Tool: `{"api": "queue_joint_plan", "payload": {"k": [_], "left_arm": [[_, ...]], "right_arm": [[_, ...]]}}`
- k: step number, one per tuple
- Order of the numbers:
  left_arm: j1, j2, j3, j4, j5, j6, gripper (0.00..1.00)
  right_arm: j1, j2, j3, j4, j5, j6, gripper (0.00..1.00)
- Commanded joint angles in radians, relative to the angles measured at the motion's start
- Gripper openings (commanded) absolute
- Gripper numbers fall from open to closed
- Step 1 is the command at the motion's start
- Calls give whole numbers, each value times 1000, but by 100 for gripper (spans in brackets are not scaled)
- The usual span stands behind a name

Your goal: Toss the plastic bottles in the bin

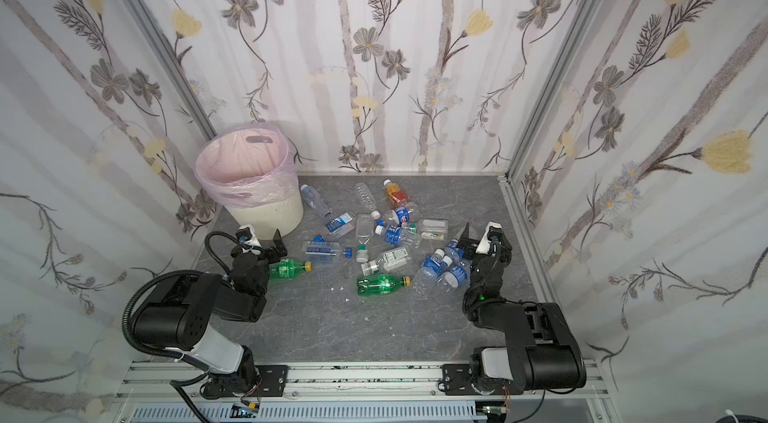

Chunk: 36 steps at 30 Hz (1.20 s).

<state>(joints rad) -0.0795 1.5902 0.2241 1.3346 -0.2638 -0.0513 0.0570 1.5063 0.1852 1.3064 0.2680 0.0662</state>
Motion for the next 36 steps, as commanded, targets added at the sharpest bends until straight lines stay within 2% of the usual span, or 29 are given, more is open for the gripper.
{"api": "queue_joint_plan", "payload": {"k": [1, 36], "left_arm": [[1, 0, -1, 44, -2, 4, 100], [7, -19, -10, 44, 7, 0, 100]], "right_arm": [[0, -1, 5, 21, -11, -13, 100], [3, -18, 11, 1, 1, -14, 100]]}}
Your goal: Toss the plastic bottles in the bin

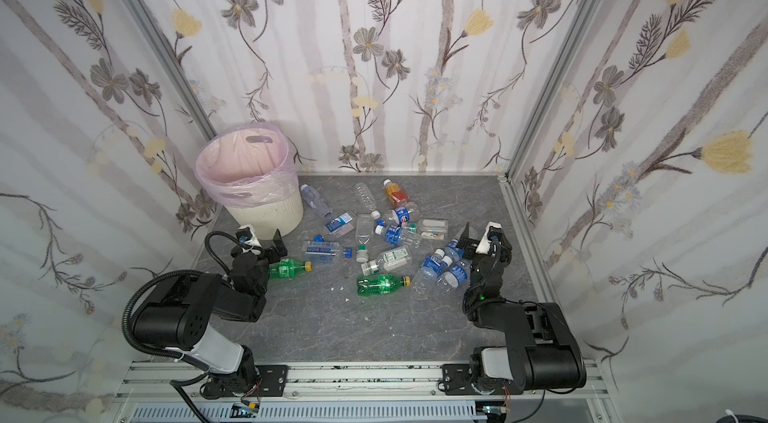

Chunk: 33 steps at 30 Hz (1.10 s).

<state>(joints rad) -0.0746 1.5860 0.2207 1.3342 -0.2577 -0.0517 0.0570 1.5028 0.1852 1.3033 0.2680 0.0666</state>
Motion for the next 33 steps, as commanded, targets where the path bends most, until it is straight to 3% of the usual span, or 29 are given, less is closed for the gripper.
{"api": "queue_joint_plan", "payload": {"k": [1, 3, 6, 11, 13, 18, 23, 27, 33], "left_arm": [[2, -28, -15, 45, -9, -5, 100], [2, -68, -28, 42, -40, -12, 100], [-19, -146, -63, 38, -86, -5, 100], [-109, -274, -98, 24, -320, 22, 100], [-123, -355, -112, -10, -383, -21, 100], [-126, -618, -44, -404, -413, -245, 100], [-126, -757, 139, -854, -353, -427, 100], [-126, -720, 397, -1237, -277, -476, 100], [-127, -577, 747, -1528, -156, -452, 100]], "right_arm": [[5, -48, 24, -52, 11, -15, 100], [8, -110, 48, -168, 8, -14, 100], [23, -123, 41, -147, 17, -36, 100], [64, -168, 41, -172, 110, -58, 100], [74, -191, 52, -203, 138, -60, 100], [93, -222, 137, -355, 218, -17, 100], [117, -267, 207, -494, 178, 41, 100], [134, -272, 337, -705, 155, 59, 100], [162, -235, 481, -861, 115, 145, 100]]}}
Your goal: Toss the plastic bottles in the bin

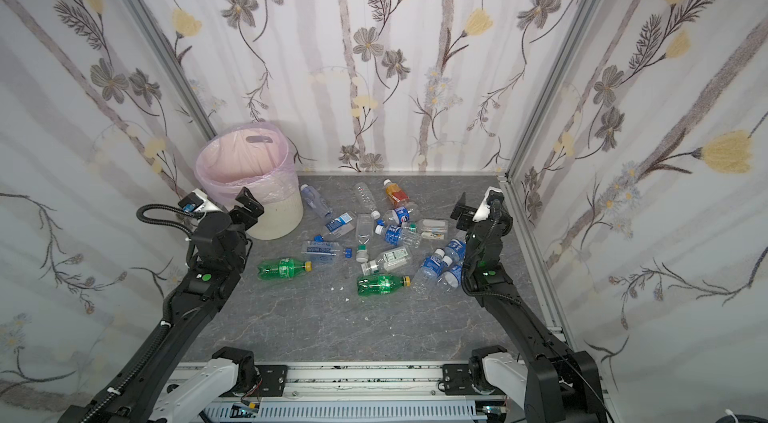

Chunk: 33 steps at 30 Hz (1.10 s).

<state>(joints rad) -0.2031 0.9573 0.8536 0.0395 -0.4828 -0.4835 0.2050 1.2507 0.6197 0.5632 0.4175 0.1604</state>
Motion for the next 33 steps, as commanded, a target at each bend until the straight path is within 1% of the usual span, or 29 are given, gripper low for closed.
{"api": "queue_joint_plan", "payload": {"k": [1, 5, 8, 11, 13, 14, 16, 19, 23, 25, 27, 31, 33], "left_arm": [[1, 80, 169, -263, 84, -7, 100], [0, 234, 423, -371, 150, 67, 100], [0, 403, 667, -504, 186, 120, 100], [-1, 538, 850, -588, 238, 176, 100], [-1, 623, 957, -648, 250, 200, 100], [0, 671, 1017, -682, 252, 213, 100], [-2, 759, 1144, -770, 208, 217, 100], [-1, 861, 1285, -831, 201, 255, 100], [-2, 1028, 1537, -955, 194, 315, 99], [5, 1062, 1546, -954, 183, 323, 97], [10, 1087, 1550, -956, 185, 329, 87], [28, 1141, 1578, -955, 241, 327, 74], [31, 1159, 1592, -953, 262, 320, 70]], "right_arm": [[22, 29, 72, -141, -40, 54, 100], [57, 74, 193, -250, -62, 62, 100], [82, 76, 225, -288, -76, 62, 100], [102, 69, 245, -311, -75, 60, 100], [116, 72, 270, -338, -79, 59, 100], [127, 79, 290, -352, -80, 57, 100], [152, 96, 330, -384, -80, 52, 100], [211, 126, 388, -414, -79, 33, 100], [282, 173, 453, -437, -65, 17, 100], [305, 194, 476, -446, -61, 19, 100], [331, 212, 499, -456, -54, 18, 100], [365, 230, 514, -462, -43, 18, 100], [375, 236, 514, -463, -35, 19, 100]]}}
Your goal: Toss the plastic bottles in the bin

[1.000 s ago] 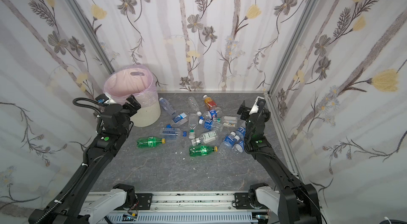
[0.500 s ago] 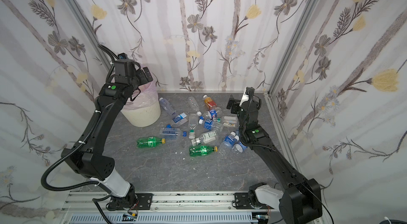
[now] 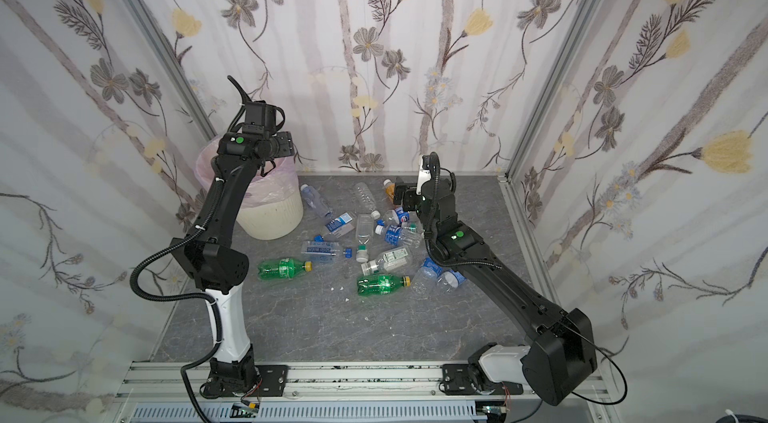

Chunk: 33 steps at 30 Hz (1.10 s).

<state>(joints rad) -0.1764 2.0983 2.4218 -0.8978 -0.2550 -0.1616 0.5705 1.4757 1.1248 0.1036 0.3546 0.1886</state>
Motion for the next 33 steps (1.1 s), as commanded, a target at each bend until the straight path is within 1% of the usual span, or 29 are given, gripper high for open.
{"api": "queue_joint_plan", "payload": {"k": [1, 2, 4, 6, 7, 9, 10, 15, 27, 30, 33], "left_arm": [[5, 27, 29, -14, 46, -6, 67], [5, 35, 32, -12, 59, -8, 64], [5, 49, 33, -9, 78, -5, 62], [5, 63, 30, -6, 101, 1, 55], [5, 71, 29, -3, 115, 2, 54], [5, 86, 28, 0, 136, 2, 48], [6, 91, 28, 0, 144, 3, 48], [-6, 84, 37, 5, 123, 12, 48], [-6, -18, 37, 13, 74, 26, 51], [-6, -26, 37, 21, 83, 24, 52], [-9, -6, 43, 27, 114, 9, 52]], "right_arm": [[15, 12, 9, -7, 33, -9, 100], [20, 14, 8, -9, 40, -8, 100], [26, 15, 5, -19, 48, -4, 100], [30, 14, -3, -21, 52, 1, 100], [32, 14, -6, -21, 56, 3, 100], [33, 11, -7, -22, 63, 5, 100], [34, 9, -5, -22, 69, 3, 100], [35, 9, 7, -19, 76, -14, 100], [53, 18, 21, -21, 76, -13, 100], [56, 18, 21, -22, 81, -12, 100], [59, 21, 21, -21, 75, -8, 100]]}}
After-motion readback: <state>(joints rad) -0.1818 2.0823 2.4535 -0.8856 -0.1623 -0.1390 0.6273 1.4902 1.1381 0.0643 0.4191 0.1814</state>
